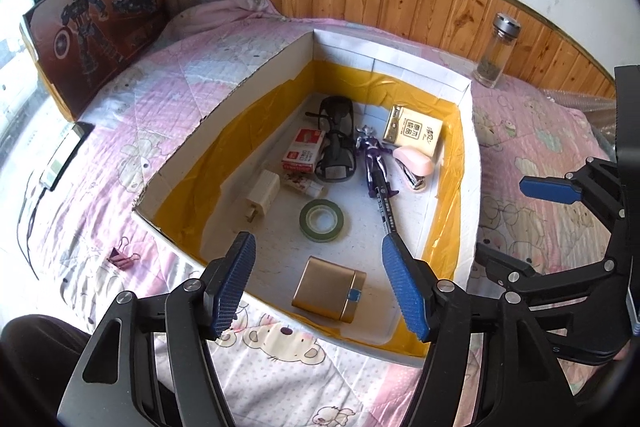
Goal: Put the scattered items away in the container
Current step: 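Withdraw both open tools up and away from the filled box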
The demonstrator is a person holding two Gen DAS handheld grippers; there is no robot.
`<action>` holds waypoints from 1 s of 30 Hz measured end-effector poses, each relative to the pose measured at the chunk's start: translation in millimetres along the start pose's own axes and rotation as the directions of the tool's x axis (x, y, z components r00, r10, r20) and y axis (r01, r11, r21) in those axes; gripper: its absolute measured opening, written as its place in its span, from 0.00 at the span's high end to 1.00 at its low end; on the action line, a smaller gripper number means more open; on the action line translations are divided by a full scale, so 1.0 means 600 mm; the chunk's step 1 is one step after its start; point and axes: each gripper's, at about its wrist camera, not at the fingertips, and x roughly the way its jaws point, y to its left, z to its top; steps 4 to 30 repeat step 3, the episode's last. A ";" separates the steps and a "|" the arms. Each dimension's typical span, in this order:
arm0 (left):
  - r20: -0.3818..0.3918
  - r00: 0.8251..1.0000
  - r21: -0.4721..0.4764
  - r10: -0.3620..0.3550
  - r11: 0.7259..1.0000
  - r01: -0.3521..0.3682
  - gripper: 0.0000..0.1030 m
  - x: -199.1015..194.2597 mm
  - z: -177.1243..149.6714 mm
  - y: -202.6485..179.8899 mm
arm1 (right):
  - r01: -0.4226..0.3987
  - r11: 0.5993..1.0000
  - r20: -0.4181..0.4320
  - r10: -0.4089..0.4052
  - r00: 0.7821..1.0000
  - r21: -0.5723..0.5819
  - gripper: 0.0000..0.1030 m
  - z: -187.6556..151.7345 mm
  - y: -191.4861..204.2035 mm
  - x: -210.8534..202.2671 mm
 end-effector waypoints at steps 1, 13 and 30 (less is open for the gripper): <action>-0.002 1.000 0.001 -0.005 1.000 0.005 0.33 0.000 0.000 0.000 | 0.002 1.000 -0.006 -0.002 1.000 -0.002 0.31 0.001 0.001 0.002; -0.010 1.000 -0.004 -0.012 1.000 0.012 0.33 0.003 0.000 0.002 | 0.009 1.000 -0.013 -0.009 1.000 -0.010 0.31 0.002 0.004 0.004; -0.010 1.000 -0.004 -0.012 1.000 0.012 0.33 0.003 0.000 0.002 | 0.009 1.000 -0.013 -0.009 1.000 -0.010 0.31 0.002 0.004 0.004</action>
